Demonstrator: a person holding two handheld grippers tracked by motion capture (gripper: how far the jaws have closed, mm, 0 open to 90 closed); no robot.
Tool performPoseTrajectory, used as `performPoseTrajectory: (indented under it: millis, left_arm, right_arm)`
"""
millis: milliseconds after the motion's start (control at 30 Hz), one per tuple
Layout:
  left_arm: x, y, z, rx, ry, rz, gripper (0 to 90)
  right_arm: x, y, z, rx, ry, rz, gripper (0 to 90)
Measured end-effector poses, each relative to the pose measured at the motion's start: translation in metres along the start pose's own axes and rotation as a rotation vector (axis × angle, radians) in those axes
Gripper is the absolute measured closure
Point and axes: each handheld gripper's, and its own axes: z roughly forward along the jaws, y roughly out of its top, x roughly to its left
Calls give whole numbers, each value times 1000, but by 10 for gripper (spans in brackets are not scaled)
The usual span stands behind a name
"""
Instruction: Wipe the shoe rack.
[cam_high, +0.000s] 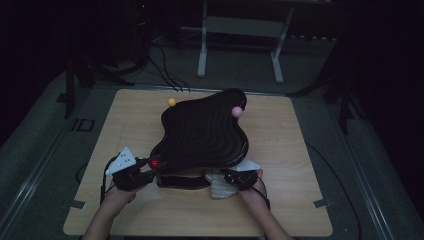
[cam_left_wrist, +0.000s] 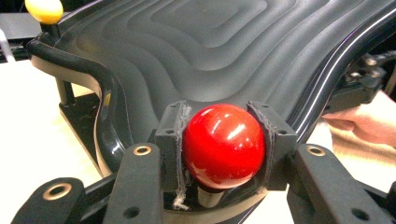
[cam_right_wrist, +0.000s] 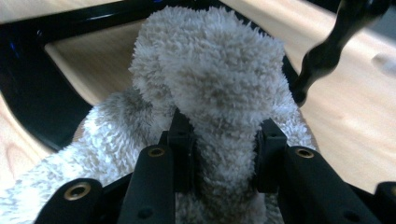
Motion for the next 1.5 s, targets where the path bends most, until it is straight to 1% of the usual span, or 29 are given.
performPoseTrajectory:
  millis: [67, 100, 167, 200, 300, 333, 367, 400, 433, 500, 567, 633, 700, 767, 800, 867, 967, 1033, 1067, 1100, 1133, 1200, 1233, 1267, 1300, 1333, 1367, 1433, 1500]
  left_arm:
    - [0, 0, 0, 0, -2, 1, 595]
    - [0, 0, 0, -2, -2, -1, 595]
    - [0, 0, 0, -2, -2, -2, 595]
    - [0, 0, 0, 2, -1, 1, 595]
    - [-1, 0, 0, -1, 4, -3, 595]
    - [-1, 0, 0, 0, 3, -2, 595]
    - [0, 0, 0, 3, 3, -1, 595]
    - [0, 0, 0, 2, 3, 0, 595]
    - [-1, 0, 0, 0, 2, -1, 595]
    - [0, 0, 0, -2, -1, -1, 595]
    - [0, 0, 0, 2, -1, 2, 595]
    - [-1, 0, 0, 0, 3, -2, 595]
    - [-1, 0, 0, 4, 6, -1, 595]
    - [-1, 0, 0, 2, 8, -2, 595]
    - [-1, 0, 0, 1, 7, -4, 595]
    - [-1, 0, 0, 2, 3, -3, 595]
    - [-1, 0, 0, 1, 4, -3, 595]
    - [-1, 0, 0, 1, 4, -3, 595]
    - [-1, 0, 0, 4, 5, -2, 595]
    - [-1, 0, 0, 4, 7, -2, 595]
    - [-1, 0, 0, 2, 8, -5, 595]
    - [-3, 0, 2, 0, 10, -6, 595]
    - [-4, 1, 3, 4, 13, -1, 595]
    - [-5, 1, 5, 3, 14, -1, 595]
    - [-6, 1, 6, 0, 15, -2, 596]
    - [-7, 1, 6, -2, 15, -2, 596]
    - [-7, 1, 7, -2, 14, -2, 596]
    - [-7, 2, 7, 0, 16, -2, 595]
    - [-8, 1, 7, -3, 21, -5, 595]
  right_arm:
    - [3, -3, 1, -6, 19, 19, 679]
    - [7, -3, 2, -7, 31, -1, 680]
    - [13, 0, 1, 9, 37, -77, 678]
    - [11, 2, 1, 20, 15, -99, 677]
    - [-2, 9, 4, 28, -25, -111, 672]
    - [-3, 11, 8, 15, -15, -21, 671]
    - [-9, 10, 9, 22, -7, 7, 670]
    - [-13, 9, 11, 24, -11, 21, 672]
    - [-14, 7, 12, 28, 17, 27, 673]
    - [-9, 3, 11, 14, 27, 46, 675]
    - [-1, 1, 8, 17, 62, -30, 675]
    - [6, 4, 5, 41, 50, -123, 673]
    - [4, 7, 4, 53, 40, -140, 668]
    - [-4, 7, 6, 52, 13, -106, 664]
    - [-6, 7, 8, 28, 5, -15, 663]
    - [-15, 4, 8, 44, 44, 6, 664]
    - [-9, 3, 7, 49, 47, -11, 666]
    - [1, 3, 6, 52, 93, -16, 666]
    - [5, 3, 5, 55, 111, -38, 666]
    - [10, 4, 3, 68, 113, -92, 665]
    - [10, 6, 2, 75, 101, -119, 663]
    - [2, 7, 3, 75, 65, -110, 653]
    - [-3, 6, 4, 67, 27, -107, 652]
    - [-8, 4, 5, 59, 18, -102, 651]
    - [-14, 2, 6, 44, 29, -90, 650]
    - [-17, 1, 6, 37, 48, -51, 652]
    - [-18, 0, 6, 36, 52, -33, 656]
    - [-10, -1, 4, 38, 34, -69, 662]
    - [2, -2, 3, 52, 50, -90, 662]
